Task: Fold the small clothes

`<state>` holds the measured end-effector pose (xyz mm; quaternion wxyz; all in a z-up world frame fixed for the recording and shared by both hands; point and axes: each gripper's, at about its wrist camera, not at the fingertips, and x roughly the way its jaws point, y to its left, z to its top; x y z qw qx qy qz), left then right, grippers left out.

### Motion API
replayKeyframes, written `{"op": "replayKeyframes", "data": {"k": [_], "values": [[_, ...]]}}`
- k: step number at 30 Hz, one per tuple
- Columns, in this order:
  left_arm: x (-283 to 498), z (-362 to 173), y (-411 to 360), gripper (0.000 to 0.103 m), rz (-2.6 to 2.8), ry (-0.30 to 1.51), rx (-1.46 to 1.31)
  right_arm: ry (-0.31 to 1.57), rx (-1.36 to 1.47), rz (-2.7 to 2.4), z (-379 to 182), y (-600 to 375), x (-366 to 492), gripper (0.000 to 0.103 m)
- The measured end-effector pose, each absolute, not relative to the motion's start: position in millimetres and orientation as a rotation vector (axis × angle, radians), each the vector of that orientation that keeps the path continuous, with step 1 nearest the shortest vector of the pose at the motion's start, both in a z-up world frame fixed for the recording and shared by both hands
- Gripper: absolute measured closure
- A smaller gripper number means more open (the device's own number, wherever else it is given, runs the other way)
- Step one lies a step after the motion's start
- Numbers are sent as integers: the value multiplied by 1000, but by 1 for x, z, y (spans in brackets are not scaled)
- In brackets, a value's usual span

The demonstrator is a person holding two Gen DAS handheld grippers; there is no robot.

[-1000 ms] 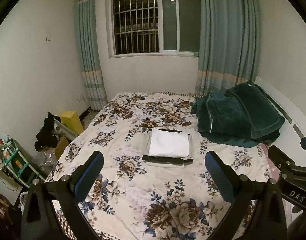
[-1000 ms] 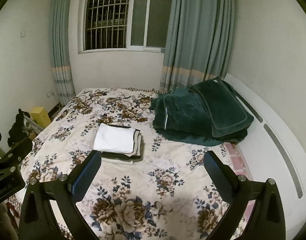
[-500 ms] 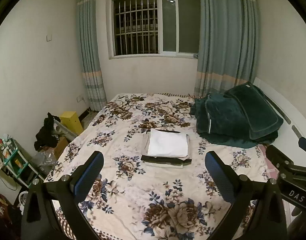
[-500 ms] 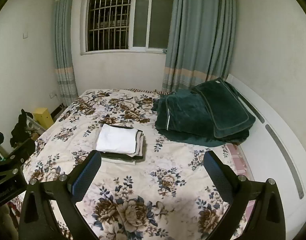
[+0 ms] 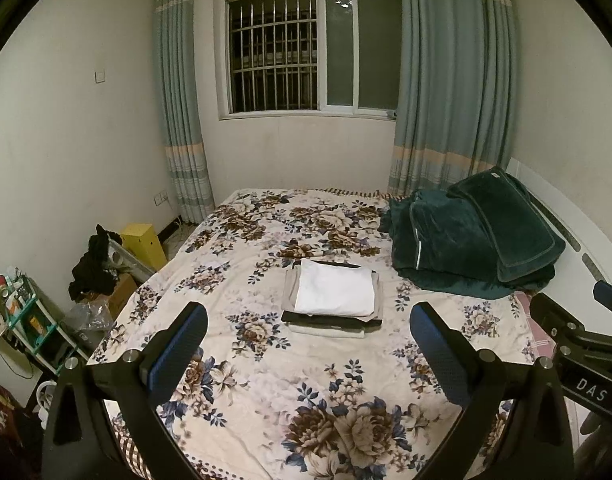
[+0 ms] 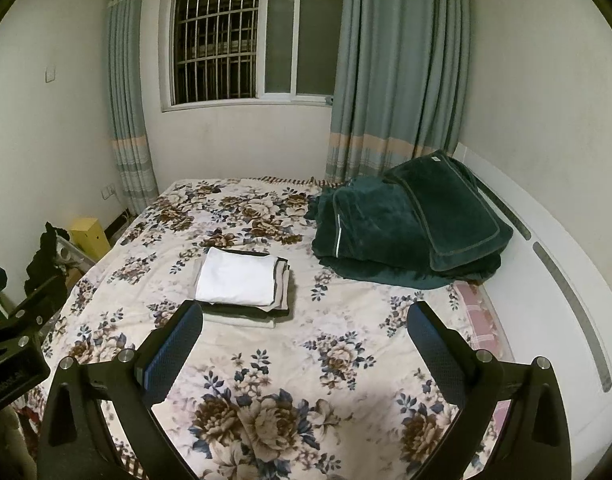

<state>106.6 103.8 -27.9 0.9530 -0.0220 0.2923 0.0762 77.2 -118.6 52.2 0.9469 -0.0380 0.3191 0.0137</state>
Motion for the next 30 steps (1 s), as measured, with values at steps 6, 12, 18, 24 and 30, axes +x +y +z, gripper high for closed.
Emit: {"op": "replayKeyframes", "data": {"k": [6,12,18,24,30], "values": [[107,-28,105,0,155,595,-44,651,-76,27,52,-120,76,0],[106,-29,105,0,155,594,-45,652,-75,26,50,-116,71,0],[105,-29,104,0,153,594,-49,653,-73,26,50,-117,71,0],[104,-29,104,0,153,595,-49,652,-72,24,50,-118,70,0],[103,-29,103,0,159,593,-46,652,-70,21,50,-119,69,0]]}}
